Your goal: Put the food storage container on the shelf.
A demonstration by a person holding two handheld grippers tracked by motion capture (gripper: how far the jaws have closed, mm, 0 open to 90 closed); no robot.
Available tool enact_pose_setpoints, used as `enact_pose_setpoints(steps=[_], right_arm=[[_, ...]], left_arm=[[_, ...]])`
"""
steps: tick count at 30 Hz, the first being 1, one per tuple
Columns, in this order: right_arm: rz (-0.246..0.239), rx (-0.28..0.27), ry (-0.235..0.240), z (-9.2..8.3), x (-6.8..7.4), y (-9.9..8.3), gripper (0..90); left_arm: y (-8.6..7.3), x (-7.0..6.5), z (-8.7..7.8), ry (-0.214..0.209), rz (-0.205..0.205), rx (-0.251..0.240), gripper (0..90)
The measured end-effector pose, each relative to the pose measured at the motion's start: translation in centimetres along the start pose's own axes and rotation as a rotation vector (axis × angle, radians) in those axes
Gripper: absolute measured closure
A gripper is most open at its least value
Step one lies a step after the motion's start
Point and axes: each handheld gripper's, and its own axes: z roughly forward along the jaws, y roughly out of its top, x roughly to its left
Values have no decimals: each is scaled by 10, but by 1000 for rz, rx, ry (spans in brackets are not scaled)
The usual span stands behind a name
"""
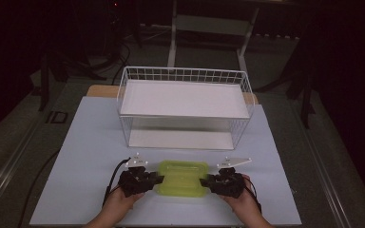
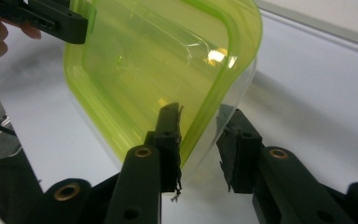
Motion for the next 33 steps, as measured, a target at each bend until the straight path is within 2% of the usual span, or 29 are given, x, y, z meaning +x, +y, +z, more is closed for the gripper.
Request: enact_pose_setpoints(steps=[3, 5, 6, 11, 14, 21, 25, 29, 33], right_arm=[[-6, 6, -27, -1, -2, 1, 792], [18, 10, -12, 0, -5, 2, 792], [19, 6, -15, 0, -5, 2, 792], [6, -16, -25, -1, -4, 8, 795], [-5, -28, -33, -3, -3, 12, 795], [-12, -68, -41, -11, -5, 27, 794], [1, -72, -40, -12, -10, 37, 794], [16, -83, -49, -12, -16, 49, 793], [25, -87, -58, -9, -24, 57, 791]], left_arm=[[0, -5, -1, 36, 32, -8, 797], [1, -3, -1, 33, 18, -13, 799], [2, -3, -1, 39, 25, -13, 800], [5, 1, -3, 33, 7, -23, 801], [9, 1, -5, 36, 14, -36, 801], [23, 3, -12, 38, 26, -81, 801], [34, 9, -13, 37, 32, -104, 800], [47, 15, -10, 46, 30, -117, 801], [53, 22, -3, 55, 28, -121, 801]])
